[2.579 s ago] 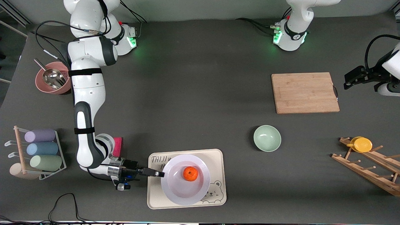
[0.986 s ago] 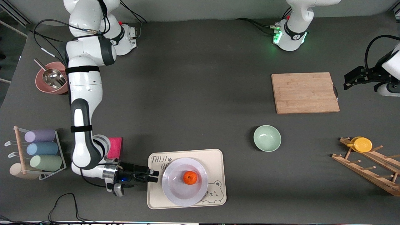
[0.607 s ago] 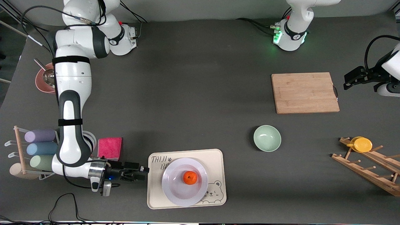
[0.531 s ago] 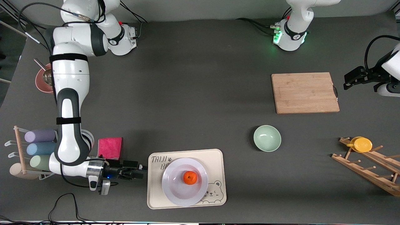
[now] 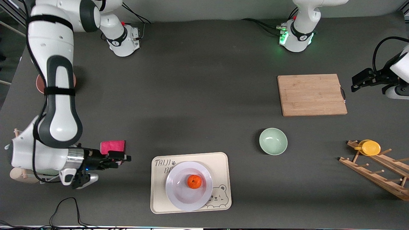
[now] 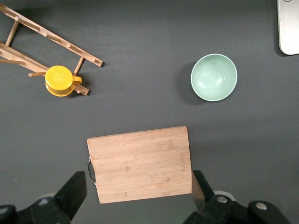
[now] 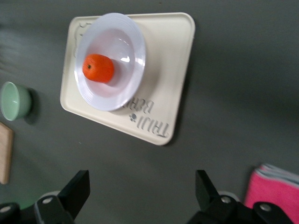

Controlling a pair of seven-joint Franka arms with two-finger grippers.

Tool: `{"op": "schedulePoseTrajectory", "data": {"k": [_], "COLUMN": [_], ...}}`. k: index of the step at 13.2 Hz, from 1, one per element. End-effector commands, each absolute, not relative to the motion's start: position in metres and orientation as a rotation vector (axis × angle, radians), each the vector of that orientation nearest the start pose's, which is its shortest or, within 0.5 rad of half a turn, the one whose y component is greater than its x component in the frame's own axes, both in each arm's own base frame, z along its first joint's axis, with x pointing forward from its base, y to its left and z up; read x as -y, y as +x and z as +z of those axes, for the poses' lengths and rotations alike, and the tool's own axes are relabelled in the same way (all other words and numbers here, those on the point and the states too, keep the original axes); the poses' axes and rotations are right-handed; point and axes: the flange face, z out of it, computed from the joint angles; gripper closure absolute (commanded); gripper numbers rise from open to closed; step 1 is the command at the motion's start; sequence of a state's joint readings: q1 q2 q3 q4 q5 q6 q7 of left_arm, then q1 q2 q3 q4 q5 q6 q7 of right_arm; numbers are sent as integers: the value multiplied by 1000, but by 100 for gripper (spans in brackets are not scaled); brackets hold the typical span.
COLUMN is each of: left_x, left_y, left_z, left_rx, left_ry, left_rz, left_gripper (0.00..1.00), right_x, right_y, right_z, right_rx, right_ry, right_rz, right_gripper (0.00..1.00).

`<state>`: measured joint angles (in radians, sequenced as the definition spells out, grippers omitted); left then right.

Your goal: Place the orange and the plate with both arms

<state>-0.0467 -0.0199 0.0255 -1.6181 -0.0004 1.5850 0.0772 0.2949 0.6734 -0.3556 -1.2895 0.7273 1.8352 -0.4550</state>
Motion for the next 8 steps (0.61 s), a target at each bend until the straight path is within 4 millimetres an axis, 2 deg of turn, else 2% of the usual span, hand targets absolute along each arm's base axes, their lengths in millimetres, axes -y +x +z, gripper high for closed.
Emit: {"op": "schedulePoseTrajectory", "data": {"k": [1,5,8], "left_x": [10,10,10], "left_y": [548,548,548], "left_z": [615,616,616], "left_rx": [-171,-174,-174], "left_ry": [-3143,-3142,-3142], "left_rz": [7,5,5], "left_gripper": [0,0,0], "right_x": [-49,-55,-46], "right_y": [693,657,642], "right_z": [410,465,485], "right_rx": [288,229,169], "right_ry": [-2808,-3056,-3089], "right_rz": [1,58,96], "right_gripper": [0,0,0]}}
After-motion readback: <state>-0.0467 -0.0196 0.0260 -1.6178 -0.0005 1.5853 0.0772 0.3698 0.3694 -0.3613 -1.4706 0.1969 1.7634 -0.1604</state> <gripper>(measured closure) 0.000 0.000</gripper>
